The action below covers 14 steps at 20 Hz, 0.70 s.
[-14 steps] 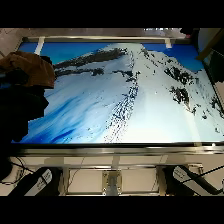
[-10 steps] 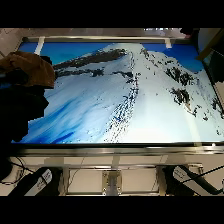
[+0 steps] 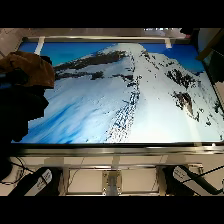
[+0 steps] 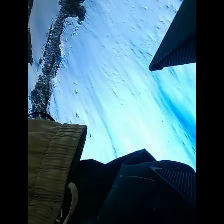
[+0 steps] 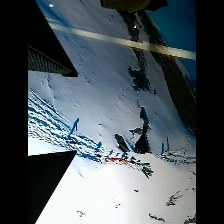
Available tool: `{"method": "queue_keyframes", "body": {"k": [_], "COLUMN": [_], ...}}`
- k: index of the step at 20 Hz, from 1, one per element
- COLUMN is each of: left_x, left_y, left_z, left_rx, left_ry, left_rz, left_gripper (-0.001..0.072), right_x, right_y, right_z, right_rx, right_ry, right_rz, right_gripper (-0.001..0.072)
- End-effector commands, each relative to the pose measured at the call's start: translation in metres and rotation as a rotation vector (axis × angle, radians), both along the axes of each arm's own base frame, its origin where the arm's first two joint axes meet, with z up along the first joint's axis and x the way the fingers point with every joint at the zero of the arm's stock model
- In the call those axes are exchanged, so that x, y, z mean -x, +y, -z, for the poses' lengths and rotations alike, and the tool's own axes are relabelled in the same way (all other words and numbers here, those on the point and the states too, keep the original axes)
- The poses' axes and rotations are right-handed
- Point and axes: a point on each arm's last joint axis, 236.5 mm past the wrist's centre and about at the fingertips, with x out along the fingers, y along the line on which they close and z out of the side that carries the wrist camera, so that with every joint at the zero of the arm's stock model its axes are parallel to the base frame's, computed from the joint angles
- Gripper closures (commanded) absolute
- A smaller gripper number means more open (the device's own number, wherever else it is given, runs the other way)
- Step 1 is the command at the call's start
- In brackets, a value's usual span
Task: Fold the clothes and pants, and hang the long-sleeved shirts on hangers.
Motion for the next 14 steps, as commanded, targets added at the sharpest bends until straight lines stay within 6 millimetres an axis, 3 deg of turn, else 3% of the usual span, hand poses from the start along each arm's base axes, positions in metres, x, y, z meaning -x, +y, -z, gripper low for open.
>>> {"method": "queue_keyframes", "body": {"k": [1,5,9,14], "left_x": [0.000,-0.008,-0.009,-0.002], "left_y": [0.000,0.003,0.006,0.029], "left_z": [0.000,-0.006,-0.006,-0.003], "left_rx": [0.000,-0.010,-0.053,-0.167], "left_ry": [0.000,-0.039,-0.037,0.001], "left_rz": [0.000,-0.008,0.020,-0.009], "left_gripper": [0.0006,0.0006,0.0006,0.0006], "right_x": [0.000,-0.001,-0.012,-0.016], "right_y": [0.000,0.000,-0.007,-0.009], "right_z": [0.000,-0.001,-0.015,-0.020], "right_rx": [0.001,0.000,-0.005,-0.008], "right_ry": [-0.002,-0.004,-0.076,-0.101], "right_rz": [-0.001,0.000,0.040,0.054], "right_gripper": [0.0186,0.0186,0.0186,0.0186]}}
